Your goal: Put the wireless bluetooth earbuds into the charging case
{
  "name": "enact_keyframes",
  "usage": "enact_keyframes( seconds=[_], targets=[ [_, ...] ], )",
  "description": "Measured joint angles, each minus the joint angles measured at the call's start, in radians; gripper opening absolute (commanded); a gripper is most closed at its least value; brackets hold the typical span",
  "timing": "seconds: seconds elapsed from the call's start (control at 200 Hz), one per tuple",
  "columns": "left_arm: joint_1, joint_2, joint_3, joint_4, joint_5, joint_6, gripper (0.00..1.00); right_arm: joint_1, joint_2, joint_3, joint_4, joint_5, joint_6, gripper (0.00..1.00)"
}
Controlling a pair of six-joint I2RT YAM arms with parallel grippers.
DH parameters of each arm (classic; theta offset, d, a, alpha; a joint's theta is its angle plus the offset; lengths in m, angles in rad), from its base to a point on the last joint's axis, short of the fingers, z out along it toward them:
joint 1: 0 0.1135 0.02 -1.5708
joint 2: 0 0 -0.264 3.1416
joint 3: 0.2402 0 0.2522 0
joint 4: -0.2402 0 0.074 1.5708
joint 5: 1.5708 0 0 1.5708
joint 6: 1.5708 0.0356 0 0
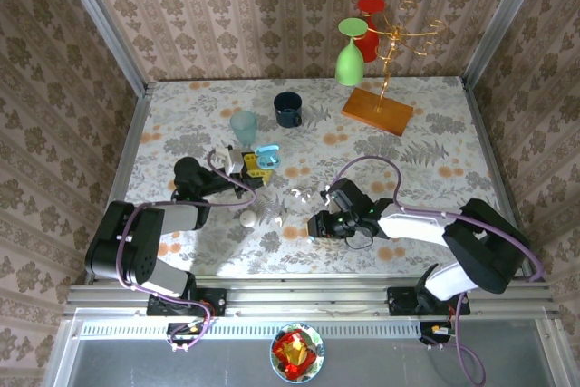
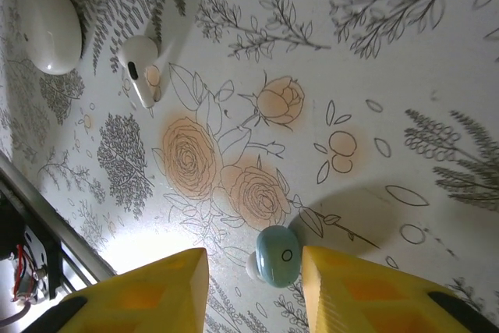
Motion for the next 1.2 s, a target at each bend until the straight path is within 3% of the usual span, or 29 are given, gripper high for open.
enact_keyframes(
  seconds=[0.515, 0.855, 1.2],
  targets=[
    [0.000, 0.000, 0.000, 0.000, 0.000, 0.003, 0.24, -0.005, 0.077, -0.022, 0.100, -0.085, 0.064, 0.35],
    [0.000, 0.000, -0.006, 0.000, 0.000, 0.006, 0.24, -0.006, 0.102, -0.019, 0.125, -0.092, 0.081, 0.21],
    [-0.016, 0.000, -0.007, 0.000, -0.018, 0.037, 0.24, -0.003, 0.059, 0.054, -0.044, -0.008, 0.011, 0.21]
  ],
)
